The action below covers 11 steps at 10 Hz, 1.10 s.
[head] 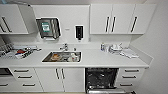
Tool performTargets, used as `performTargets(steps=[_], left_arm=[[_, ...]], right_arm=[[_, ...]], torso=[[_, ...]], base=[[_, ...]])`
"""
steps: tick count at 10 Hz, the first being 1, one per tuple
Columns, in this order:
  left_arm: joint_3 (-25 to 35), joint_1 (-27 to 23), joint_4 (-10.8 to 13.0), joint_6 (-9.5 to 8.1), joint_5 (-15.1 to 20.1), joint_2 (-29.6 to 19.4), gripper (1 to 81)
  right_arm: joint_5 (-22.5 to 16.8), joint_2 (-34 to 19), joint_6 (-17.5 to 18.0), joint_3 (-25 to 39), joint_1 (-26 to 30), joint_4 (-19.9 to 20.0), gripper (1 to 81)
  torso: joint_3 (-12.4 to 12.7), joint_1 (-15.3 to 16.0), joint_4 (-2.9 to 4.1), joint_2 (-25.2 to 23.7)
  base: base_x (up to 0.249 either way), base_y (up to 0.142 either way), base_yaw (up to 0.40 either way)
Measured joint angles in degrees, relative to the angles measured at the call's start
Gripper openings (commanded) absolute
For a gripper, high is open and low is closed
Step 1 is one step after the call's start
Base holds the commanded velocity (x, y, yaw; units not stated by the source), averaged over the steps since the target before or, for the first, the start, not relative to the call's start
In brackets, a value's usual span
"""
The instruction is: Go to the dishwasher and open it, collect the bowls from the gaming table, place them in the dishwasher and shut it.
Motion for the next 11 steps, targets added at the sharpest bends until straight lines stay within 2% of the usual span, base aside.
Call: performTargets(steps=[1, 2, 3, 4, 7, 8, 9, 11], left_arm=[[-2.17, -0.05, 0.0, 0.0, -0.02, 1.38, 81.1], [-3.61, 0.0, 0.0, 0.02, 0.13, 2.66, 81.1], [-3.94, 0.0, 0.0, 0.02, 0.15, 3.4, 81.1], [-3.99, 0.0, 0.0, 0.0, 0.11, 3.69, 81.1], [-4.27, 0.0, 0.0, 0.0, 0.13, 3.8, 81.1], [-4.9, 0.0, 0.0, -0.02, 0.11, 4.25, 81.1], [-6.03, 0.0, -0.02, -0.05, 0.11, 5.02, 81.1], [-10.85, 0.0, -0.02, -0.16, 0.13, 7.64, 81.1]], right_arm=[[0.23, 1.68, -0.09, -3.52, -0.63, 0.61, 81.1], [0.5, 3.75, -1.61, -7.83, -1.41, 2.35, 81.1], [0.33, 5.66, -4.67, -11.59, -1.9, 5.79, 81.1], [0.04, 7.19, -10.64, -14.47, -2.26, 11.91, 81.1], [1.63, 9.01, -37.41, -17.97, -2.34, 34.49, 81.1], [3.18, 9.09, -42.34, -17.86, -2.34, 39.8, 81.1], [4.25, 8.68, -44.41, -16.66, -2.04, 42.35, 81.1], [4.5, 7.33, -44.63, -14.24, -1.35, 42.4, 81.1]], torso=[[0.0, 0.0, 0.0, 0.02], [0.0, 0.0, 0.0, 0.02], [0.0, -0.02, 0.0, 0.02], [0.0, -0.02, 0.0, 0.02], [0.0, -0.02, 0.0, 0.02], [0.0, -0.02, 0.0, 0.02], [0.0, -0.02, 0.0, 0.02], [0.35, -0.02, 0.0, 0.02]], base=[[0.0, 0.0, 0.0], [0.0, 0.0, 0.0], [0.0, 0.0, 0.0], [0.0, 0.0, 0.0], [0.0, 0.0, 0.0], [0.0, 0.0, 0.0], [0.0, 0.0, 0.0], [0.0, 0.0, 0.0]])
